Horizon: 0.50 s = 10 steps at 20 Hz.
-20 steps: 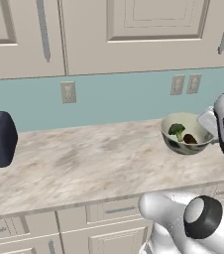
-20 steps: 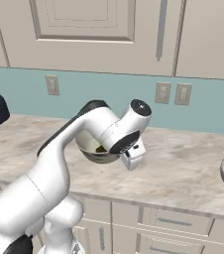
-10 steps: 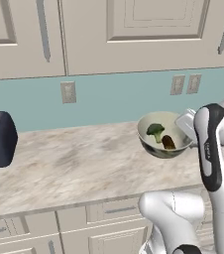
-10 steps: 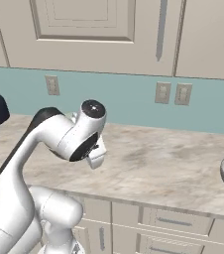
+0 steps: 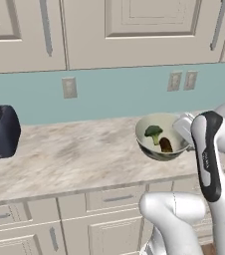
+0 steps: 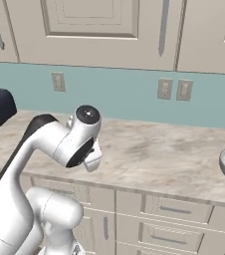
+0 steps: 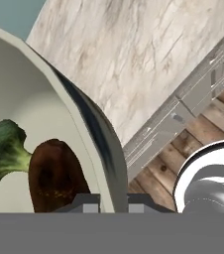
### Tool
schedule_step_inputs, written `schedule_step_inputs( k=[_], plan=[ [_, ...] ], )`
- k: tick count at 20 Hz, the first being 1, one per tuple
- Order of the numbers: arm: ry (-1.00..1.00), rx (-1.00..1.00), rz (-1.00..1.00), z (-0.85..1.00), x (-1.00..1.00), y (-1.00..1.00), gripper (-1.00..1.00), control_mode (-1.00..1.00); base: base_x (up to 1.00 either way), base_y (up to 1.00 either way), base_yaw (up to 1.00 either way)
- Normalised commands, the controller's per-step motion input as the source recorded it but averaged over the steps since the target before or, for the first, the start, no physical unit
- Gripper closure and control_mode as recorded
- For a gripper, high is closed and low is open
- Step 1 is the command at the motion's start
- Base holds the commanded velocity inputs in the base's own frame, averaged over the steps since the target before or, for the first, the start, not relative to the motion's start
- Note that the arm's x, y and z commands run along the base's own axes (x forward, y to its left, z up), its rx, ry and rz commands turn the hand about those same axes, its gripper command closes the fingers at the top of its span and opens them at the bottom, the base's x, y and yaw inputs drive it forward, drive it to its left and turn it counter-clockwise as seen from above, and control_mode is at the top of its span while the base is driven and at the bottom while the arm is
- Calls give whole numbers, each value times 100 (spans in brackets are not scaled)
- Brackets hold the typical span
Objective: Place the bowl with the sweet potato and broccoli on the top shelf of the fridge. Place the bowl with the chicken drumstick and steak on the second highest shelf of the fridge.
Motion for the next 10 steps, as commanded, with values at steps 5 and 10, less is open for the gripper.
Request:
schedule_step_inputs(
  k=[5, 10],
  plan=[
    [0, 0, 0, 0, 0, 0, 100, 100, -78, 0, 0],
    [0, 0, 0, 0, 0, 0, 100, 100, -28, 0, -7]
  ],
)
